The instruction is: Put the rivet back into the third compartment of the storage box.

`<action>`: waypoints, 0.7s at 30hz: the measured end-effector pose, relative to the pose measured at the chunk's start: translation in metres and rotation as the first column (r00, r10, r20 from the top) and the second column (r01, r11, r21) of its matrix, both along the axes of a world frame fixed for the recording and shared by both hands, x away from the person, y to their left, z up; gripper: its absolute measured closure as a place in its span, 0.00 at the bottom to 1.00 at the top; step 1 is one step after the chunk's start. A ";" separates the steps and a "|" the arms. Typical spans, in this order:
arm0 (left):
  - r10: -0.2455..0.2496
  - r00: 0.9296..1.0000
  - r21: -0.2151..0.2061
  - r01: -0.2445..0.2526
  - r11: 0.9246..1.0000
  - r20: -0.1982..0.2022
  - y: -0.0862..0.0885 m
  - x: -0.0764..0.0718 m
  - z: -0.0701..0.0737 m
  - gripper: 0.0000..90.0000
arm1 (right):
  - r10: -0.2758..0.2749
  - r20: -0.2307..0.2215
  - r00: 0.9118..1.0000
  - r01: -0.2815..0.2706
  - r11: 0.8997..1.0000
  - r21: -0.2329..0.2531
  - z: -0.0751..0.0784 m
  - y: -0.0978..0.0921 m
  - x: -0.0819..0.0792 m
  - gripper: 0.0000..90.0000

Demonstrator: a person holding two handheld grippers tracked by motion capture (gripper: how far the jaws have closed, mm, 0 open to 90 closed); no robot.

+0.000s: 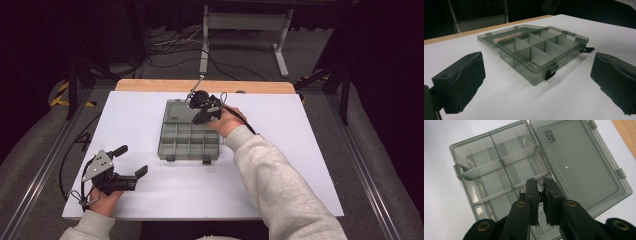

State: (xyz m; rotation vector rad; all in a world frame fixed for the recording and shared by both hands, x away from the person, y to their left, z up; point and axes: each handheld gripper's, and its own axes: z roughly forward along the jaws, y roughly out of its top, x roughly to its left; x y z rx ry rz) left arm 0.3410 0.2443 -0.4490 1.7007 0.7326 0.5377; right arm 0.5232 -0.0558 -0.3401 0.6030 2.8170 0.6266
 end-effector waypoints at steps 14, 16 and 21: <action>-0.003 1.000 0.006 0.003 1.000 0.004 -0.001 0.001 0.000 0.00 | -0.024 -0.046 0.999 0.024 1.000 0.008 -0.029 -0.006 0.011 0.92; -0.001 1.000 0.003 0.001 1.000 0.004 -0.001 0.001 0.000 0.00 | -0.026 -0.051 0.998 0.026 1.000 0.005 -0.033 -0.006 0.011 0.92; -0.001 1.000 0.004 0.001 1.000 0.004 -0.001 0.001 0.000 0.00 | -0.024 -0.060 0.998 0.024 1.000 -0.004 -0.039 -0.005 0.011 0.92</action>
